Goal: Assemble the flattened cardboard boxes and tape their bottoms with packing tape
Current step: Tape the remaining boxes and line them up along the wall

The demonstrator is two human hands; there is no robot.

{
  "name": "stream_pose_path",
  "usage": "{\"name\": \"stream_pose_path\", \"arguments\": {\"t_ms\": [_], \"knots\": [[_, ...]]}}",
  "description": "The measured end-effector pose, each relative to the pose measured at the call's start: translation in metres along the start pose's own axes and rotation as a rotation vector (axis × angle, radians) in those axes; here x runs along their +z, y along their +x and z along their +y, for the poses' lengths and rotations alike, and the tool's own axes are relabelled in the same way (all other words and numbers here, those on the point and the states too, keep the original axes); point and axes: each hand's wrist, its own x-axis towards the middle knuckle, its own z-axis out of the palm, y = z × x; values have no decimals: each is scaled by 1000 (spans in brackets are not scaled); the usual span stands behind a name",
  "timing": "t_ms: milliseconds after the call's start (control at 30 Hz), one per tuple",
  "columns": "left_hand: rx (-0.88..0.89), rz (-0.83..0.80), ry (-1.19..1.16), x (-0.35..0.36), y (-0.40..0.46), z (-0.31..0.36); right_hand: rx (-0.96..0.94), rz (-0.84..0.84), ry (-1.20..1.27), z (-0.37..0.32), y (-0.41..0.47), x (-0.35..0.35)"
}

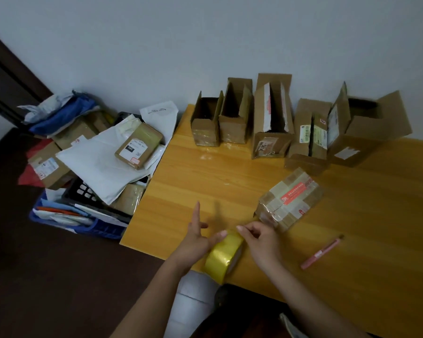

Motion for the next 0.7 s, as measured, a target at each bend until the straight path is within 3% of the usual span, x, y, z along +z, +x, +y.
{"name": "stream_pose_path", "arguments": {"t_ms": [167, 333, 367, 500, 567, 700], "knots": [[37, -164, 12, -31, -22, -13, -2, 78, 11, -16, 13, 21], [237, 242, 90, -59, -17, -38, 139, 1, 108, -33, 24, 60], [259, 283, 218, -70, -16, -39, 174, -10, 146, -38, 25, 64], [241, 354, 1263, -94, -7, -18, 254, 59, 160, -38, 39, 73], [186, 335, 1410, -92, 1, -6, 217, 58, -29, -28, 43, 77], [285, 197, 1414, -79, 18, -2, 120, 27, -489, -1, 50, 76]]}}
